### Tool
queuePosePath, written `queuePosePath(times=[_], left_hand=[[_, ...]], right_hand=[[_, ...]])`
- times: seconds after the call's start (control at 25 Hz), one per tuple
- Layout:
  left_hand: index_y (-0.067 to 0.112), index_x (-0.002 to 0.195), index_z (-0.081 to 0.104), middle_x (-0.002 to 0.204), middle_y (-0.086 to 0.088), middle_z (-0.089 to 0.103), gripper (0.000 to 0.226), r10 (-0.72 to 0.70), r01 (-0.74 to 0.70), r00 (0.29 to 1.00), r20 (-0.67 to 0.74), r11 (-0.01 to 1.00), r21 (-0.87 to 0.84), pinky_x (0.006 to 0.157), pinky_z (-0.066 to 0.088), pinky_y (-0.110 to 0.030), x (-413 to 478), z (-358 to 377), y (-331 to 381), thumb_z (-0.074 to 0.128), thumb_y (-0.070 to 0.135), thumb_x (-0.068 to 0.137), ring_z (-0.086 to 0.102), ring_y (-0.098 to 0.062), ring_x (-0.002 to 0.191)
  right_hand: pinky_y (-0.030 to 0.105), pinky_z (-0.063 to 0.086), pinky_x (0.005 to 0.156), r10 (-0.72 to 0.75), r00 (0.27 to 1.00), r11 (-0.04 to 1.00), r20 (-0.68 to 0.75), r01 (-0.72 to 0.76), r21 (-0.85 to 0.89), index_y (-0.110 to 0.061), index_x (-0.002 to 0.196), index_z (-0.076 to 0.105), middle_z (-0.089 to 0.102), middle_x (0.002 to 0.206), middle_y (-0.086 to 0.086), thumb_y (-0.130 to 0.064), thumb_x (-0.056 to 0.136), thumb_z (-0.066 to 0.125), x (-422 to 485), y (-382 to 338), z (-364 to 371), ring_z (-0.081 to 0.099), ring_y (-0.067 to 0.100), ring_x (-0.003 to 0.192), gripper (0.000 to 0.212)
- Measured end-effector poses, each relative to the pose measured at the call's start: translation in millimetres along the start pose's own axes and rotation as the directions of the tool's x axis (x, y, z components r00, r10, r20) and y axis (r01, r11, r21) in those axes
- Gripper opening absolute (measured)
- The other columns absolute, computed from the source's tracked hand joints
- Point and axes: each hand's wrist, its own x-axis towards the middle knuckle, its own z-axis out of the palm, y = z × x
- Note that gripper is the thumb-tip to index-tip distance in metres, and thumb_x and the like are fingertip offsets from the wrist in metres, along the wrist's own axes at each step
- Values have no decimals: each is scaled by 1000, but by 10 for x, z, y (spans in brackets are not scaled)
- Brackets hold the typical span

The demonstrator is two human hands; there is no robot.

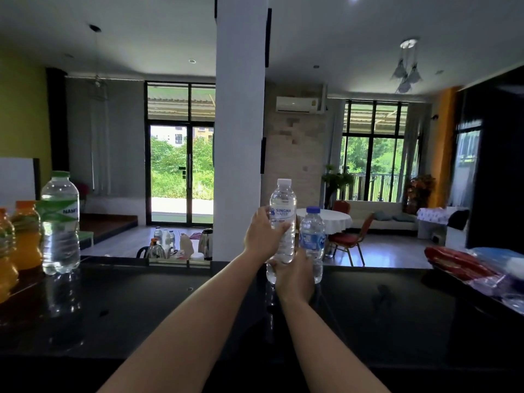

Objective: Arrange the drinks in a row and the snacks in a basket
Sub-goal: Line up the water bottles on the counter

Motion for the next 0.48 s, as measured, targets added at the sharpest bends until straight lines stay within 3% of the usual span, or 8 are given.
queuePosePath(times=[0.32,0.48], left_hand=[[16,130,45,120,-4,57,53,30,-31,999,-15,999,-38,87,49,-34,-38,77,-7,67,36,85,55,-16,102],[18,130,46,122,-6,57,47,69,-67,996,55,997,-36,89,45,-33,-102,14,-24,64,27,88,56,-21,109]], right_hand=[[33,45,75,-30,999,1000,-15,30,-6,-10,119,50,58,121,6,-31,83,74,9,38,-33,59,25,106,48],[33,46,76,-24,999,999,28,25,-32,-13,122,50,59,122,3,-37,83,73,-36,58,-96,59,24,108,51]])
